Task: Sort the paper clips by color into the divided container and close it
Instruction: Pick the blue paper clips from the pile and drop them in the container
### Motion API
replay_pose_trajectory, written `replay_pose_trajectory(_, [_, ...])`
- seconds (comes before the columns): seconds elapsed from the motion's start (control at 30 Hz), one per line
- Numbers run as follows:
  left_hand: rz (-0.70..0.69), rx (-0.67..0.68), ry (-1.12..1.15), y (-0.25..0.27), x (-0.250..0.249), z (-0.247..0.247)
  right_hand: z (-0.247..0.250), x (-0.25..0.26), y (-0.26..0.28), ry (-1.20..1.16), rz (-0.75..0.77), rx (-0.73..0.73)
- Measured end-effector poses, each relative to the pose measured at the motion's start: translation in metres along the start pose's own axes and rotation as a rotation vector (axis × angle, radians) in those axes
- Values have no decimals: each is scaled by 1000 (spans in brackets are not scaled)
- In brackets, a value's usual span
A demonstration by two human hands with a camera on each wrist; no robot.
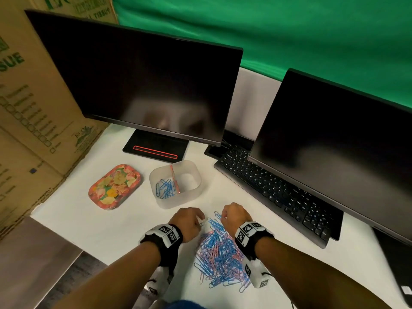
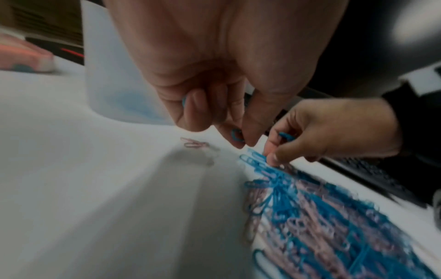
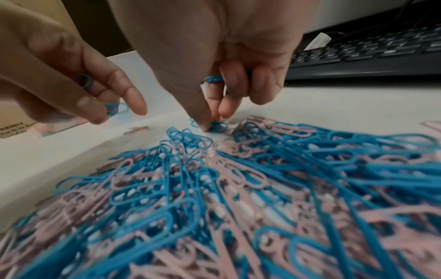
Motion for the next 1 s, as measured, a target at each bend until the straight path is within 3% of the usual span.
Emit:
replay_pose_trajectory(0.13, [41, 20, 214, 4, -3, 13, 0, 4, -3, 12, -66, 59])
replay_pose_trajectory(0.33, [233, 46, 990, 14, 4, 30, 4, -1, 0, -95, -48, 105])
replay_pose_trajectory(0.53, [303, -34, 1479, 18, 20, 52, 19, -2, 5, -650, -47, 166])
replay_pose_trajectory(0.63, [303, -107, 1548, 19, 29, 71, 30, 20, 8, -1030, -76, 211])
replay_pose_trajectory(0.73, [335, -208, 1500, 18, 36, 93, 40, 58, 6, -1231, -54, 235])
replay_pose_trajectory(0.87, [453, -359, 1403, 9, 58, 112, 50, 113, -6, -1186, -10, 279])
replay_pose_trajectory(1.0, [502, -398, 1315, 1, 68, 121, 52, 151, -19, -1039, -42, 267])
Point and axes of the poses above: each hand's wrist, its own y-axis away from the middle knuckle, its own z-axis out of the back of the hand, x = y × z, the point moved 7 cm from there along -y, towards the middle knuckle, and after that the axes turned 2 degrees about -y, right-handed, at the moved point
